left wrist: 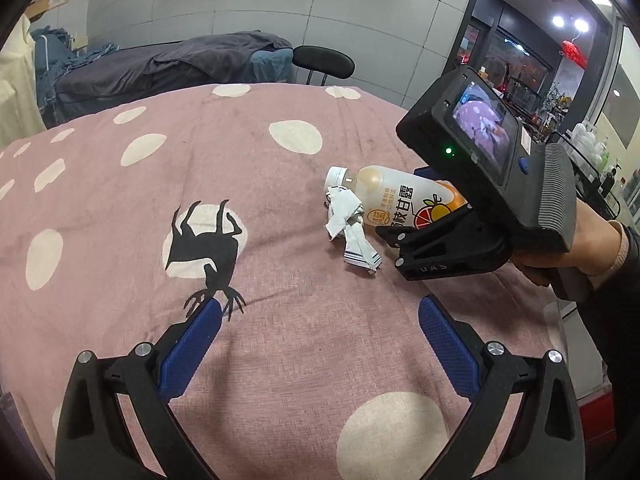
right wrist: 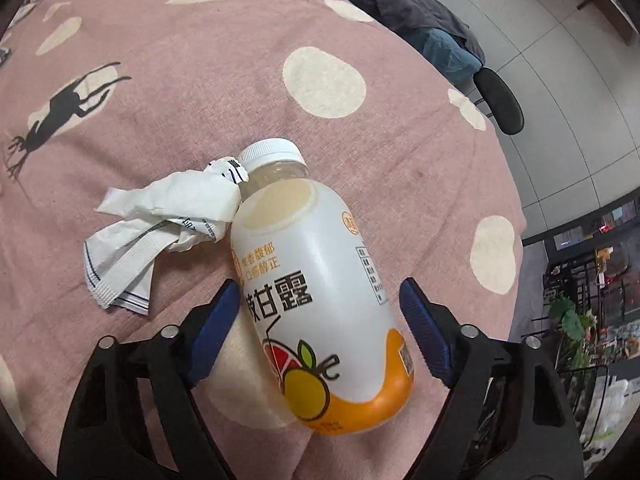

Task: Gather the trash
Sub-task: 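Grasp the juice bottle with the right tool while the left tool approaches the tissue, then grasp the white tissue with the left tool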

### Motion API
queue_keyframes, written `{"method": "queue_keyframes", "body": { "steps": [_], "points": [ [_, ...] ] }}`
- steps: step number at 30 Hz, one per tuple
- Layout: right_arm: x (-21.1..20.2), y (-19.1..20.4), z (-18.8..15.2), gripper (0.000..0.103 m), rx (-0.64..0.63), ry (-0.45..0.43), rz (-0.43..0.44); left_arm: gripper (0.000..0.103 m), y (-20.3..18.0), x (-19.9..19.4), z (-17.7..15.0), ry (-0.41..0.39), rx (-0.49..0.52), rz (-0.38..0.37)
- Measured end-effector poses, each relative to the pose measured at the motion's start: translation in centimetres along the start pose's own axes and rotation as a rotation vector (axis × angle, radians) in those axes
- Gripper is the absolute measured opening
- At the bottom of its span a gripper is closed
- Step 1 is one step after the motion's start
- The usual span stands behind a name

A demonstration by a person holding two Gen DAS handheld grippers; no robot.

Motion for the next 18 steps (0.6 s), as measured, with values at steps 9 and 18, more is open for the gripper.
{"method": "queue_keyframes", "body": {
  "steps": [9,18],
  "points": [
    [-0.1,0.1,-0.1,0.064,-0.017,-0.035,-0.018,0.097,0.4,0.8,0.0,0.023,-0.027,-0.029],
    [-3.8,-2.1,-1.6,0.061,0.159,-0.125,0.004,0.097,0.2,2.0,1.1,0.044,-0.036,-0.072]
  ]
}}
Point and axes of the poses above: each gripper's, at about its wrist camera, not at the fingertips, and x roughly the way its jaws point, y to its left, z to its top, the point moved 4 cm from there along x, roughly the way its jaws point, and after that the axes turned 1 degree about -y, right-handed, at the moved point
